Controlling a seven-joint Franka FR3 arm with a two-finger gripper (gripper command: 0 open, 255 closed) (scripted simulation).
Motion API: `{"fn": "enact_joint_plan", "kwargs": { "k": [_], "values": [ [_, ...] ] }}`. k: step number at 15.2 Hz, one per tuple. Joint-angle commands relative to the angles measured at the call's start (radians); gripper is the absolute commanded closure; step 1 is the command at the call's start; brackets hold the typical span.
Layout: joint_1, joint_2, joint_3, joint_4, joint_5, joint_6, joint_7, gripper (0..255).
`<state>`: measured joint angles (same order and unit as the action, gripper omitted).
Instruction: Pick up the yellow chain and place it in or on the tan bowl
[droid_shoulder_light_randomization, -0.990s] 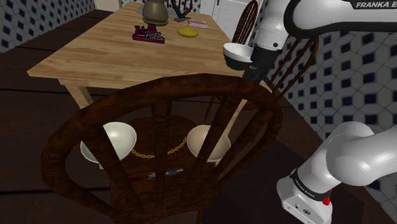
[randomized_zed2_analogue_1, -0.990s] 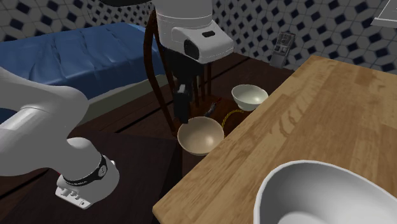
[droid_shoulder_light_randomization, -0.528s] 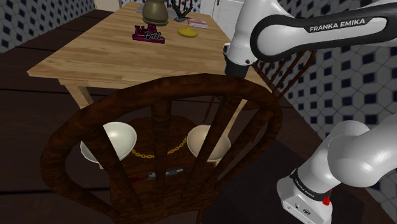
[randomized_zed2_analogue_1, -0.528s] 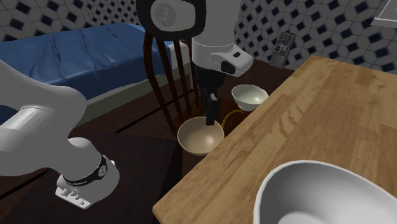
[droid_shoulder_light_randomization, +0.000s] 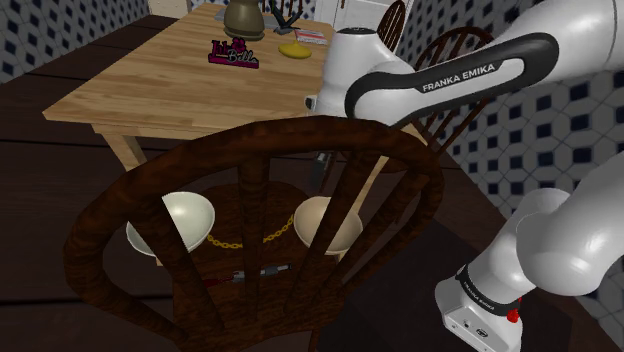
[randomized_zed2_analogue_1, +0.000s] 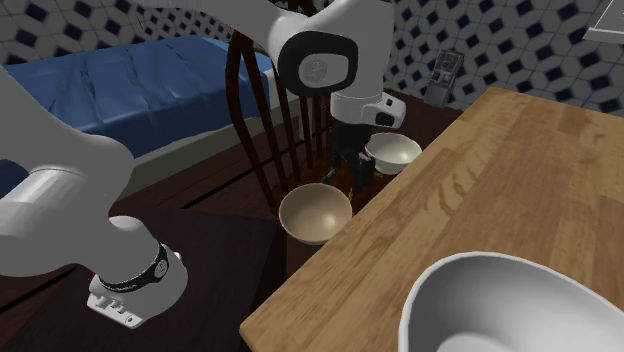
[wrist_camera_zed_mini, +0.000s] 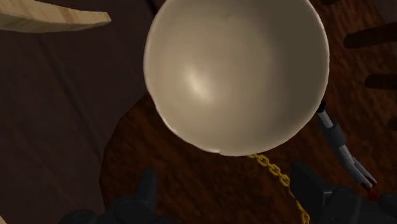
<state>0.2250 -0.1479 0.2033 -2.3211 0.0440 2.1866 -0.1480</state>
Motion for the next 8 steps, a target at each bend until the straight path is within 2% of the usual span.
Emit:
{"fn": "enact_joint_plan", "kwargs": {
  "k": [1, 8],
  "values": [
    [0.013, 0.069, 0.018, 0.032, -0.024, 0.044, -0.02, 0],
    [0.072, 0.289, 0.071, 0.136, -0.144, 0.174, -0.053, 0]
  ]
}}
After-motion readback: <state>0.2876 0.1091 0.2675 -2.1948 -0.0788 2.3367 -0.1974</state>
